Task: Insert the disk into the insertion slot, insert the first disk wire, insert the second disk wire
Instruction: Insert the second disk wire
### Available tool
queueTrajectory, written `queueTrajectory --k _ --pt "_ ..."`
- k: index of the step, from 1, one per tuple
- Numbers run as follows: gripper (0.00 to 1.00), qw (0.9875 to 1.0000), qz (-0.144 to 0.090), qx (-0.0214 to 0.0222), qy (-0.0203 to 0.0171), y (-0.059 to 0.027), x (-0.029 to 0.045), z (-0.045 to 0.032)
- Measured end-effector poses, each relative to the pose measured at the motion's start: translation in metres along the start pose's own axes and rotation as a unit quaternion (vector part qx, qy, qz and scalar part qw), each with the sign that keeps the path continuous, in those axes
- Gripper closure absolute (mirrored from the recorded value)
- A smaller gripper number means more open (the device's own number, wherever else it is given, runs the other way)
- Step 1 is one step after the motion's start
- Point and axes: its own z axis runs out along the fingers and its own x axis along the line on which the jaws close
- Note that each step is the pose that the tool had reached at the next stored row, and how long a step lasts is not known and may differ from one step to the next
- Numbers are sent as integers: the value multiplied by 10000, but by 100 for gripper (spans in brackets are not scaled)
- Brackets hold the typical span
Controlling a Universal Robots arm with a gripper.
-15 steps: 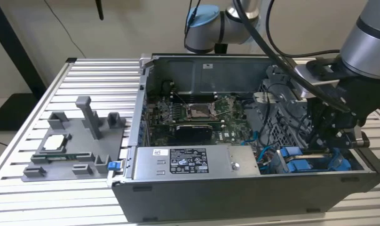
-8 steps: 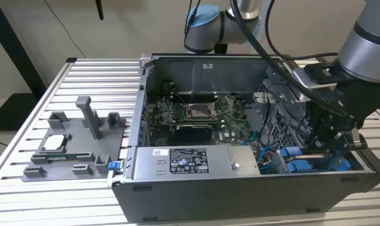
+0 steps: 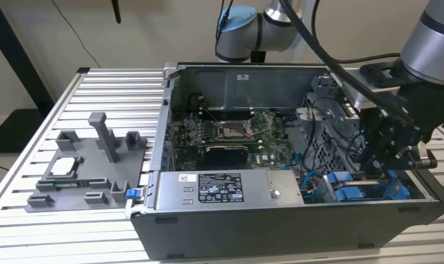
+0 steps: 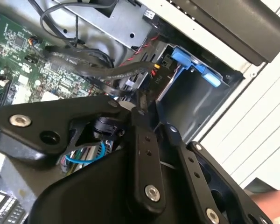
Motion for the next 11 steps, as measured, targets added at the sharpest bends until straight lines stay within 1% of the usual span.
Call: queueTrajectory --k 1,9,11 --pt "0 10000 0 0 0 -1 -1 -31" --pt "0 10000 0 5 0 2 -3 -36" --pt "0 10000 2 12 -18 5 -3 -36"
